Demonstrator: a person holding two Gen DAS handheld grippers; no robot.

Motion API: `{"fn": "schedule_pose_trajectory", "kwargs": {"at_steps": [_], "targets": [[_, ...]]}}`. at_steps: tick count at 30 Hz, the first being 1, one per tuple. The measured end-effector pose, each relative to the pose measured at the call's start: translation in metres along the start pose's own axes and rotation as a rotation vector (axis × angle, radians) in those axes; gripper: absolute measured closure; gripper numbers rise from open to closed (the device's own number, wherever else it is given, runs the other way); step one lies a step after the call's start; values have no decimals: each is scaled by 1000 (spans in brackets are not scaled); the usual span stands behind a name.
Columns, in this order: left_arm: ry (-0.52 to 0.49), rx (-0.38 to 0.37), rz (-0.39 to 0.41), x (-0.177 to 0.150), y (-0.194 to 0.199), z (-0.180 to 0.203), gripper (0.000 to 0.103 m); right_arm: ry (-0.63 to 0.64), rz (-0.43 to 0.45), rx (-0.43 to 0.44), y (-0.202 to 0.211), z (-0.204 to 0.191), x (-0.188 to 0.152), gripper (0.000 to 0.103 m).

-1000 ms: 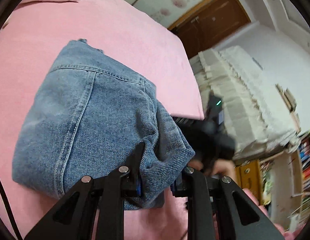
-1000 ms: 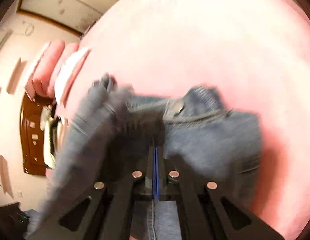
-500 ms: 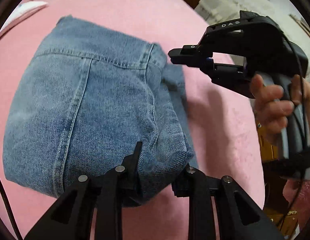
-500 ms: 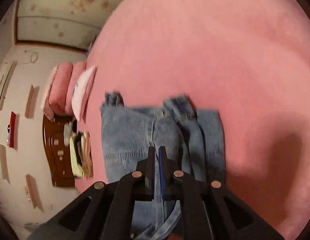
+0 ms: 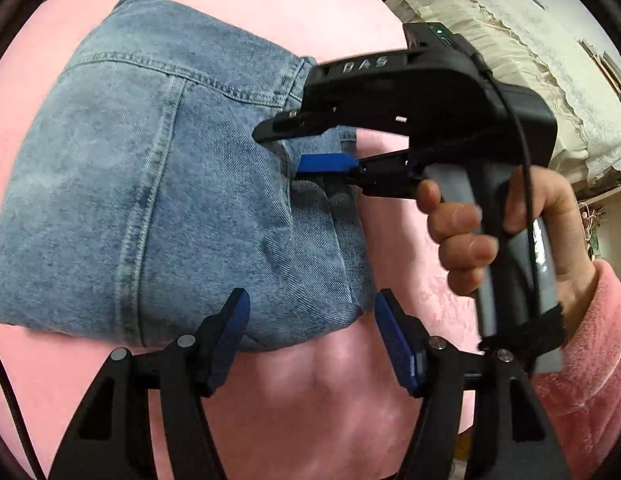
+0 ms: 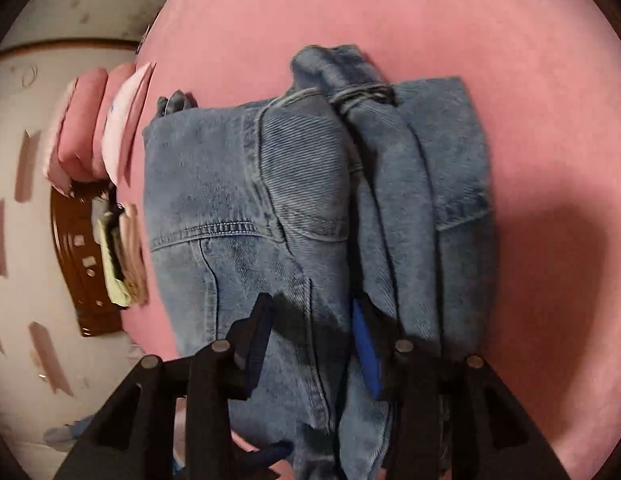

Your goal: Fold large clothes

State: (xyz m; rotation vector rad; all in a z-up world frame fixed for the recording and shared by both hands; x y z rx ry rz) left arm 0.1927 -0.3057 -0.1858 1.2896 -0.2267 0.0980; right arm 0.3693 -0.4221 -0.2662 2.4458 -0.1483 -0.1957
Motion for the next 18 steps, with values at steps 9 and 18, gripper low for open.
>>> {"fn": "schedule_pose_trajectory", "kwargs": {"at_steps": [9,18], "targets": [[0,35,38,2,43,-58,40,148,131,-25,35,-25,-14,95],[74,90,54,15,62,-118,40,208,181,-124,70,-44,-20,96]]}}
Point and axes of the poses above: each gripper's, at about its wrist camera, not at the fingertips, and y roughly against the way its jaws point, z to its right, x to its top, the point moved 3 cm from there along -y, roughly the way its jaws point, and after that the axes turned 13 degrees about x, right-handed, at the moved point
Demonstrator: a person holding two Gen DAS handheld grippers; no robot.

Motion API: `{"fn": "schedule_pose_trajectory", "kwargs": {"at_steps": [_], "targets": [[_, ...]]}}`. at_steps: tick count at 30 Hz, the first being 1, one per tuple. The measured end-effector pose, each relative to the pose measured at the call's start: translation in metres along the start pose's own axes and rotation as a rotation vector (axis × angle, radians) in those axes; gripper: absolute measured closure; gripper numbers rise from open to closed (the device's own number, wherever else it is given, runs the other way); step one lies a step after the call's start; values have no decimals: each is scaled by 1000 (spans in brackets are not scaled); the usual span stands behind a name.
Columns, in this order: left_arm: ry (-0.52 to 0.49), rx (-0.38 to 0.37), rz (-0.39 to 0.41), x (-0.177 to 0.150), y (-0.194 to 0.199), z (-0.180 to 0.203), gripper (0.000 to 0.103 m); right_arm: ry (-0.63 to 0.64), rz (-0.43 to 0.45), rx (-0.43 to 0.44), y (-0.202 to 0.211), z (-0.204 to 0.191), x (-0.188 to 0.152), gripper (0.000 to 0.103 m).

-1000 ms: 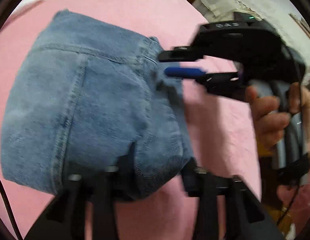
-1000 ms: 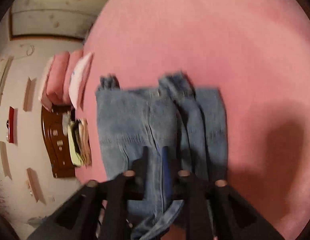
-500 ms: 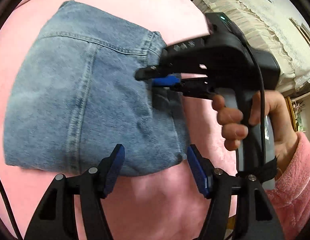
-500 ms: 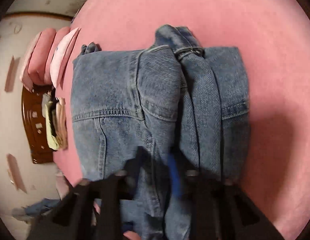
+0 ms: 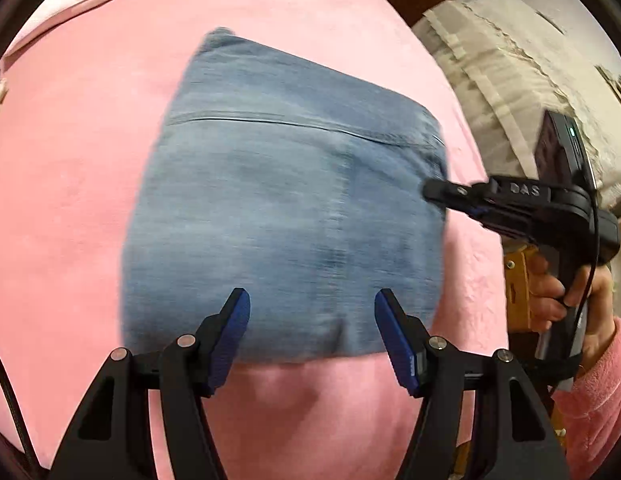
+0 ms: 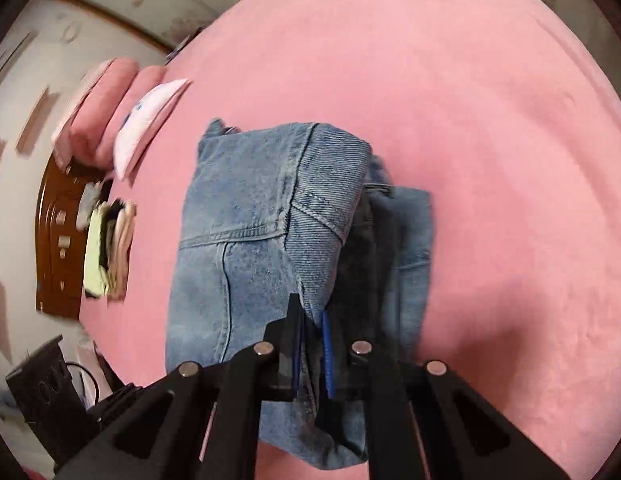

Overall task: Fold large clothes
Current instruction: 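Press the folded jacket bundle flat with the left gripper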

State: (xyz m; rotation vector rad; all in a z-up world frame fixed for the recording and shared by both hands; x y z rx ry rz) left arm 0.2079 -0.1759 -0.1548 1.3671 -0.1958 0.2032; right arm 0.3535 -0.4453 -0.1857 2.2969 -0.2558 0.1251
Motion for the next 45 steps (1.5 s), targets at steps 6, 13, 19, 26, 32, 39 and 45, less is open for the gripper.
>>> {"fn": "schedule_pose_trajectory", "kwargs": {"at_steps": [6,13,19,26,32,39,45], "targets": [[61,38,4,18,9,-39,40,-84,2,-116,-33,36,-1,96],[71,148,-6,25,-2,-67,40,-204,64,-158,-64,49,-7,90],[52,195,-12,25,-7,-86,40,3,99,-288,-49,2,-8,86],[26,195,-103,28,-53,-67,41,120,131,-132,-42,-52,-25,79],[2,180,-92,11,-66,-63,42,86,-122,121,-113,-71,-73,100],[48,127,-119,5,-84,-71,43,83,-139,85,-116,-49,-102,103],[34,139,-118,2,-75,-69,44,-9,17,-137,-59,5,-107,103]]}}
Point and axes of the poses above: each gripper's, at about its wrist camera, not at the fingertips, and y roughly against the way its jaws point, z to its right, x to its top, the point moved 3 cm from there along -y, roughly the way its jaws point, and after that the axes turned 13 degrees about x, right-handed, at the moved point
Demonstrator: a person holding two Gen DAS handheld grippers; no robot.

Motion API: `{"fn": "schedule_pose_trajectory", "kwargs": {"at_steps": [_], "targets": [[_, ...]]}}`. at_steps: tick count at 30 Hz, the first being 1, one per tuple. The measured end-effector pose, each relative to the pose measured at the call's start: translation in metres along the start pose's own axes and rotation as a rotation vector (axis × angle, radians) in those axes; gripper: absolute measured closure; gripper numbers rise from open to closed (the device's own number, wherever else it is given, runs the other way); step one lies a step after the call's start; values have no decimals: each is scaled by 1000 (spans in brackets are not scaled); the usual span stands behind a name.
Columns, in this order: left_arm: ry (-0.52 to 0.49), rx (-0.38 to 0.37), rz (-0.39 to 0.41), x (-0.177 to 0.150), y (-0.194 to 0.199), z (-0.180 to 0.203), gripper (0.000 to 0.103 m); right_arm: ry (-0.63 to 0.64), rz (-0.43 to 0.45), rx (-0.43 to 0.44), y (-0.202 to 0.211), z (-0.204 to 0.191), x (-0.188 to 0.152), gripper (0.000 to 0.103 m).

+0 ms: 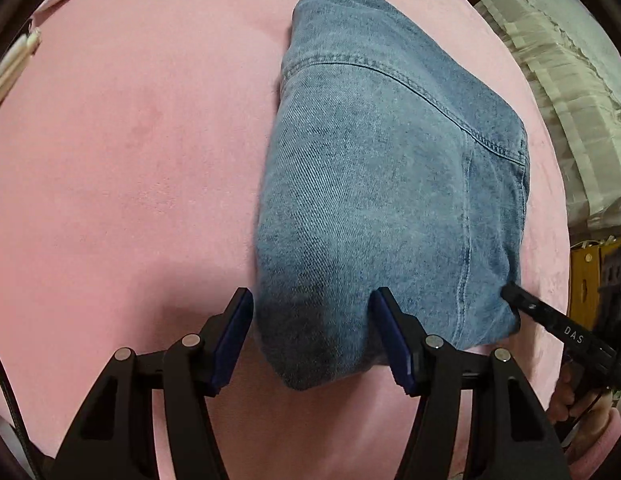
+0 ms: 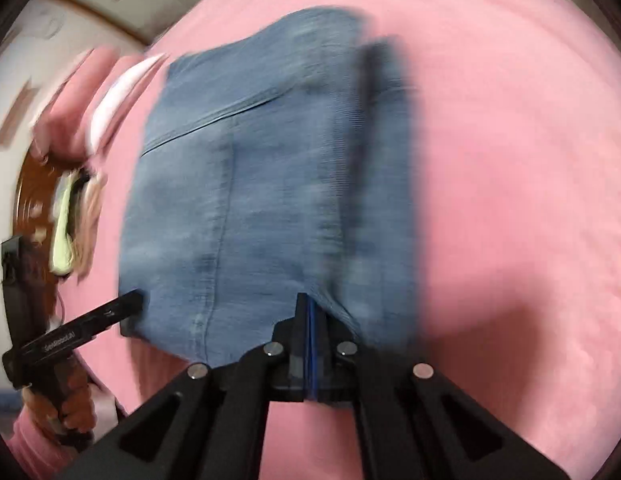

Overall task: Fold large clothes
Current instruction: 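Press the folded jacket bundle flat with the left gripper, then smooth the folded denim bundle with both grippers, then open and withdraw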

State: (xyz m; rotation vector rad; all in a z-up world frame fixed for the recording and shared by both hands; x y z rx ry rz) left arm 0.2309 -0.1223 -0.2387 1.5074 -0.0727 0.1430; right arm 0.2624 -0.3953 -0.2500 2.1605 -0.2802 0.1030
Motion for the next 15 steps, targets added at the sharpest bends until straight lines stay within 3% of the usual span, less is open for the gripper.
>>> {"fn": "schedule_pose_trajectory", "kwargs": {"at_steps": [2,3,4,8,10,12,15], "targets": [[9,-2,-20,0,11,-6,51,0,13,-73,12,-1,-2,103],[10,-4,-29,2,15,-8,52,-23,38,-151,21,-3,-2,103],[7,0,-36,4,18,-8,55,-42,56,-151,27,-6,-1,103],[-72,8,21,18,37,5,78,-76,108,90,30,-21,0,103],[-132,101,47,29,34,15,87,-56,95,196,16,-37,3,103],[-165,130,81,41,29,19,92,-70,32,287,-18,-56,8,103],[-129,83,94,61,23,18,93,-107,-30,379,-60,-73,18,103]]}}
Point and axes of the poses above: each gripper's, at about its wrist camera, not at the fingertips, and y roughly against the way its jaws point, z to its right, x to its top, the point moved 3 cm from there along -y, roughly the way its jaws point, and after that the axes turned 13 degrees about x, right-handed, at the moved point
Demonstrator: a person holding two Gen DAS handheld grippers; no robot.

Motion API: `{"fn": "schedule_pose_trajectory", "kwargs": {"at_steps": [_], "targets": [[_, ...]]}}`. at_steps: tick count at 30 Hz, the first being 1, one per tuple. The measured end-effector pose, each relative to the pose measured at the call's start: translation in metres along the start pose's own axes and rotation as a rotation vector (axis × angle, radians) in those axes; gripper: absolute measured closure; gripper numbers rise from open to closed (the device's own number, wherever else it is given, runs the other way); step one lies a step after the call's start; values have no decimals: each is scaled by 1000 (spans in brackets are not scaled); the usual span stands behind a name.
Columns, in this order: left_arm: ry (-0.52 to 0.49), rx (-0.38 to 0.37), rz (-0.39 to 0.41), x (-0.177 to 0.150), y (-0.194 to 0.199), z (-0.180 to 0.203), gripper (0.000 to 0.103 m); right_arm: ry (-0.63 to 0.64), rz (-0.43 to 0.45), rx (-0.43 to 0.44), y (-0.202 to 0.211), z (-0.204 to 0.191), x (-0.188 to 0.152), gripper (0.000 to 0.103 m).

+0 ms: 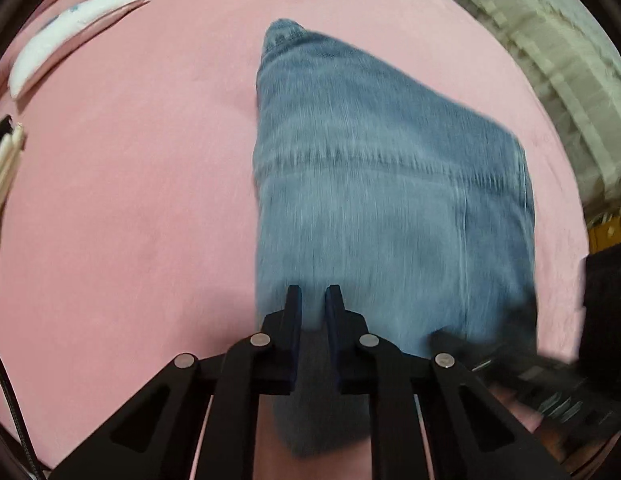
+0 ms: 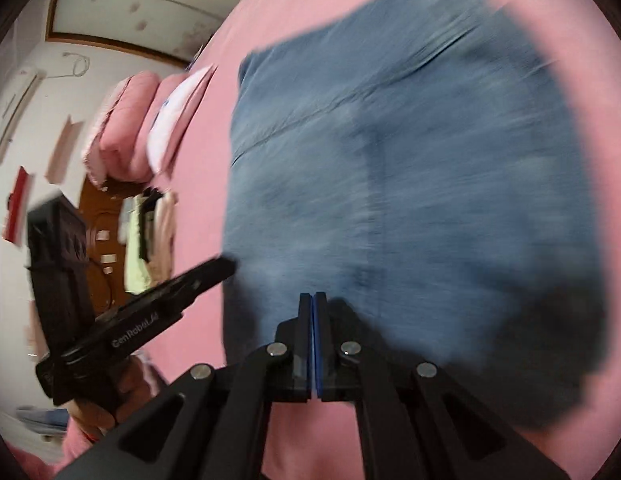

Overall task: Fold large clothes
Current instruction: 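Smooth the folded denim bundle with both grippers, then open and withdraw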

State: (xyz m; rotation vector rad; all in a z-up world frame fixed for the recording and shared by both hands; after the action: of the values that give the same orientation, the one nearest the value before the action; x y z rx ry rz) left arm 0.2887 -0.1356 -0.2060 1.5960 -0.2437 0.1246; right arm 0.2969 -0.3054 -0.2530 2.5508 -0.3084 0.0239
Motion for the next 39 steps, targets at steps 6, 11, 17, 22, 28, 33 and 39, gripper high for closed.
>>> {"fn": "schedule_pose_trajectory", "kwargs": {"at_steps": [6,11,17,22,28,33,39], "targets": [[1,-19,64,44,-20,0,93,118,38,-15,-50,-23,64,103],[45,-52,28,74,-46,4,93,163,71,-78,-47,-10,110,103],[74,-141,37,71,-48,-9,93,204,92,-64,-29,7,122,103],[96,-179,23,74,-53,-17,94,65,260,-47,27,48,138,103],[71,-142,49,66,-48,-10,94,96,356,-171,66,56,134,103],[107,-130,50,59,-40,-18,94,143,395,-300,68,43,121,103],[165,-78,96,29,-18,-17,94,76,368,-354,87,47,93,100]]}}
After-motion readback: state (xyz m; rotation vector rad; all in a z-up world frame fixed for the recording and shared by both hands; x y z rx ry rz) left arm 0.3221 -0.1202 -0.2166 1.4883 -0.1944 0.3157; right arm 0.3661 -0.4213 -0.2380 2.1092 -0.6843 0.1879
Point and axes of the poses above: each gripper's, at about its wrist camera, not at the fingertips, and y roughly against the way its jaws point, z to its right, x to its top, the point moved 3 cm from there along -y, roughly the way its jaws point, and after that the axes turned 13 degrees about x, right-handed, at the moved point
